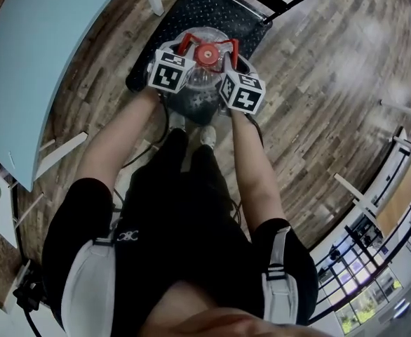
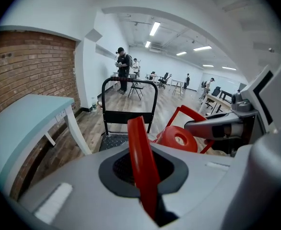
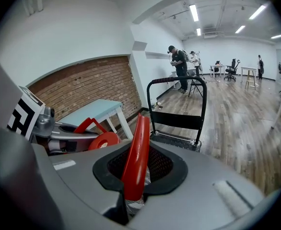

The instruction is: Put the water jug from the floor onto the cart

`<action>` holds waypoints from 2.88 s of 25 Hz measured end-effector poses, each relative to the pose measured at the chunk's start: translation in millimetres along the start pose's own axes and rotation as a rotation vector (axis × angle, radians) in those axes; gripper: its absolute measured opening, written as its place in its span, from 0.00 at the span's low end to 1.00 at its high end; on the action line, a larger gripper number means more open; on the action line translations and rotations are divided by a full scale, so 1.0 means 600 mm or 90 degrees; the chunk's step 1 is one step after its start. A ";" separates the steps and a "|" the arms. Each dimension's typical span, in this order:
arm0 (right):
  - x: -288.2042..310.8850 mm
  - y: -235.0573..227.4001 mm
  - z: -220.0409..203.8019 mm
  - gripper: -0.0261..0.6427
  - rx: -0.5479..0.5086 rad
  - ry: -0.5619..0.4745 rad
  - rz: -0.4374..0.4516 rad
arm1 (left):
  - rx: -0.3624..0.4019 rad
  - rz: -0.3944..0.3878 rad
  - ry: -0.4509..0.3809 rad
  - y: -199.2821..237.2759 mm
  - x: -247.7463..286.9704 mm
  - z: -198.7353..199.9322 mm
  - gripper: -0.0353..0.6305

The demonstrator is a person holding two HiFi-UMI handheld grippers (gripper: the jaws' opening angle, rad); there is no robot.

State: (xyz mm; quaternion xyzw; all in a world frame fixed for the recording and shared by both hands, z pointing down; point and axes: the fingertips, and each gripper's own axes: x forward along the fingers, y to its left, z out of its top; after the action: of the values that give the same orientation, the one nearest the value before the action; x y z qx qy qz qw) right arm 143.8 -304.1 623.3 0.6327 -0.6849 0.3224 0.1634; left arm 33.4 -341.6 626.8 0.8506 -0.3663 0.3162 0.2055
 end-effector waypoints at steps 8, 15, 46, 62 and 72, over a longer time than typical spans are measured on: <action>0.070 -0.011 -0.001 0.14 -0.001 0.015 -0.026 | 0.017 -0.011 0.013 0.041 0.070 -0.003 0.07; 0.132 -0.019 -0.019 0.13 -0.007 0.029 -0.028 | 0.007 -0.006 0.024 0.074 0.127 -0.028 0.07; 0.237 -0.088 -0.091 0.13 0.022 0.084 -0.041 | -0.016 -0.031 0.062 0.108 0.252 -0.102 0.11; 0.173 -0.066 -0.043 0.47 0.038 -0.048 0.006 | -0.046 -0.031 -0.015 0.112 0.200 -0.113 0.56; 0.089 -0.038 0.027 0.06 -0.012 -0.105 0.006 | -0.091 0.083 -0.138 0.130 0.063 -0.037 0.05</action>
State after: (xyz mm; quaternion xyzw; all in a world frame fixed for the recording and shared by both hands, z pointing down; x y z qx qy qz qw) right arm 161.0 -354.8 650.3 0.6520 -0.7020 0.2640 0.1109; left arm -13.7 -397.9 678.1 0.8372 -0.4624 0.2084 0.2043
